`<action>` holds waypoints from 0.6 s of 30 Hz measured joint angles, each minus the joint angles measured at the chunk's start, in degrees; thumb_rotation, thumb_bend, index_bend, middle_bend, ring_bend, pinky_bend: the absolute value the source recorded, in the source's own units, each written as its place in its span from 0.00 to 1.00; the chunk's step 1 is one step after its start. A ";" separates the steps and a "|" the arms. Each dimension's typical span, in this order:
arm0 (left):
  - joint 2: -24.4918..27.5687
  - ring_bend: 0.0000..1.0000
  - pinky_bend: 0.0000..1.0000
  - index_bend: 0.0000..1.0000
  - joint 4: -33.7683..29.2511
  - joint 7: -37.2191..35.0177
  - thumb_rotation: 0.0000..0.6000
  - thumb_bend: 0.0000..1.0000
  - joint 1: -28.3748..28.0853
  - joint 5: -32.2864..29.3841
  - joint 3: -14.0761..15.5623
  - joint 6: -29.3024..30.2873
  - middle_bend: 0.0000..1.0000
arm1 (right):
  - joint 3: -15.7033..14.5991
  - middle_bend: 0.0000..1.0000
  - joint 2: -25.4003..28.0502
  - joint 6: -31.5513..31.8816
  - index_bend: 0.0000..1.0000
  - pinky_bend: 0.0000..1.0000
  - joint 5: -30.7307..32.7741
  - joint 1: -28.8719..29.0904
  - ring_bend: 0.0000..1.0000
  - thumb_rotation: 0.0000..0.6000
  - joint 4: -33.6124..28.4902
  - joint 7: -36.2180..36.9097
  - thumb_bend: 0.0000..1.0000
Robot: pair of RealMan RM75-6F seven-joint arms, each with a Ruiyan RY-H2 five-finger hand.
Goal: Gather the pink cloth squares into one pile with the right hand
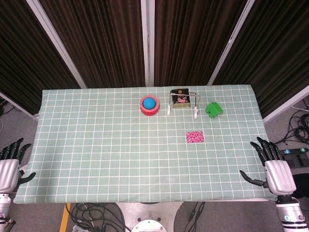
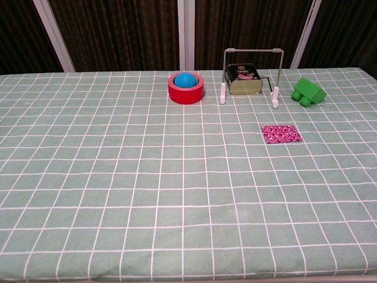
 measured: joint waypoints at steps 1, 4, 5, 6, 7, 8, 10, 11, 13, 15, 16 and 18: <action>-0.02 0.11 0.15 0.22 0.01 -0.02 1.00 0.08 -0.01 -0.05 0.00 -0.05 0.16 | 0.00 0.00 0.00 -0.05 0.10 0.00 0.02 0.02 0.00 0.52 -0.03 -0.03 0.15; -0.07 0.11 0.15 0.22 0.02 0.05 1.00 0.08 0.00 -0.12 -0.04 0.02 0.16 | -0.02 0.00 -0.04 -0.08 0.10 0.00 0.00 0.03 0.00 0.53 0.02 0.07 0.15; -0.09 0.11 0.15 0.22 0.02 0.06 1.00 0.08 0.02 -0.08 -0.05 0.11 0.16 | 0.00 0.00 -0.05 -0.09 0.10 0.00 0.01 0.05 0.00 0.52 0.08 0.14 0.15; -0.11 0.11 0.15 0.22 0.02 0.07 1.00 0.08 0.05 -0.04 -0.05 0.23 0.16 | 0.00 0.00 -0.04 -0.09 0.10 0.00 0.03 0.04 0.00 0.52 0.12 0.21 0.15; -0.15 0.11 0.15 0.22 0.01 0.11 1.00 0.08 0.11 0.03 -0.05 0.41 0.16 | 0.00 0.00 -0.03 -0.08 0.10 0.00 0.02 0.04 0.00 0.52 0.16 0.29 0.15; -0.18 0.11 0.15 0.22 -0.02 0.14 1.00 0.08 0.15 0.07 -0.05 0.52 0.16 | 0.00 0.00 -0.01 -0.03 0.10 0.00 -0.02 0.02 0.00 0.52 0.21 0.42 0.15; -0.19 0.11 0.15 0.22 -0.10 0.19 1.00 0.08 0.20 0.11 -0.06 0.62 0.16 | 0.00 0.00 0.00 0.12 0.10 0.00 -0.09 -0.04 0.00 0.52 0.29 0.58 0.15; -0.19 0.11 0.15 0.22 -0.13 0.22 1.00 0.08 0.20 0.11 -0.08 0.64 0.16 | 0.02 0.00 -0.01 0.25 0.10 0.00 -0.14 -0.08 0.00 0.52 0.34 0.73 0.15; -0.16 0.11 0.15 0.22 -0.17 0.22 1.00 0.08 0.16 0.16 -0.10 0.66 0.16 | 0.01 0.00 -0.06 0.35 0.10 0.00 -0.23 -0.12 0.00 0.52 0.48 0.86 0.15; -0.16 0.11 0.15 0.22 -0.16 0.17 1.00 0.08 0.15 0.22 -0.12 0.69 0.16 | 0.01 0.00 -0.09 0.25 0.10 0.00 -0.24 -0.07 0.00 0.52 0.52 0.94 0.15; -0.16 0.11 0.15 0.22 -0.14 0.14 1.00 0.08 0.11 0.24 -0.15 0.69 0.16 | 0.00 0.00 -0.10 0.18 0.10 0.00 -0.24 -0.04 0.00 0.52 0.53 0.97 0.15; -0.18 0.11 0.15 0.22 -0.09 0.11 1.00 0.08 0.09 0.15 -0.17 0.62 0.16 | 0.07 0.00 -0.15 0.04 0.10 0.00 -0.21 0.08 0.00 0.52 0.56 0.96 0.15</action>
